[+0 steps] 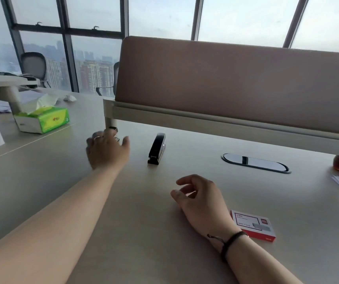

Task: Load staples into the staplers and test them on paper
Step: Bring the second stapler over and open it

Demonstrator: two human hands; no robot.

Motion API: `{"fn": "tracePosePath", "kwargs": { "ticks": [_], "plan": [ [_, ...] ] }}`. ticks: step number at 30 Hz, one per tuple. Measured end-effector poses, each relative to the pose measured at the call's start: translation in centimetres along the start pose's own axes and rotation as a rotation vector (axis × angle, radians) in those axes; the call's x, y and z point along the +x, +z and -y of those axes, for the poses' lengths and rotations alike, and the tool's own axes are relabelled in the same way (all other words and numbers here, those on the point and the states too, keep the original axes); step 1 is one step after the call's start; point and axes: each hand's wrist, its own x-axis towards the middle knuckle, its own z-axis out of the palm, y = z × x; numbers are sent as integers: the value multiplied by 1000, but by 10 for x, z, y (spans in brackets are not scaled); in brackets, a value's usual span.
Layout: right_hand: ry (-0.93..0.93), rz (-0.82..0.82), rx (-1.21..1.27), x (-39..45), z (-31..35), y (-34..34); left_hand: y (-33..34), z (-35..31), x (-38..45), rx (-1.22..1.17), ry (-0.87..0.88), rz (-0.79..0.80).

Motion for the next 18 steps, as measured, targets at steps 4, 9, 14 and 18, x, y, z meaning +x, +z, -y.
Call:
{"fn": "tracePosePath", "kwargs": {
  "ticks": [4, 9, 14, 18],
  "plan": [
    [1, -6, 4, -2, 0, -1, -3, 7, -3, -18, -86, 159],
    [15, -13, 38, -5, 1, -2, -19, 7, -16, -40, -78, 112],
    [4, -33, 37, -21, 4, -6, -57, 20, -47, 7, 0, 191],
    [-11, -20, 26, -47, 11, -11, -104, 40, -88, 36, 109, 232]
  ]
}}
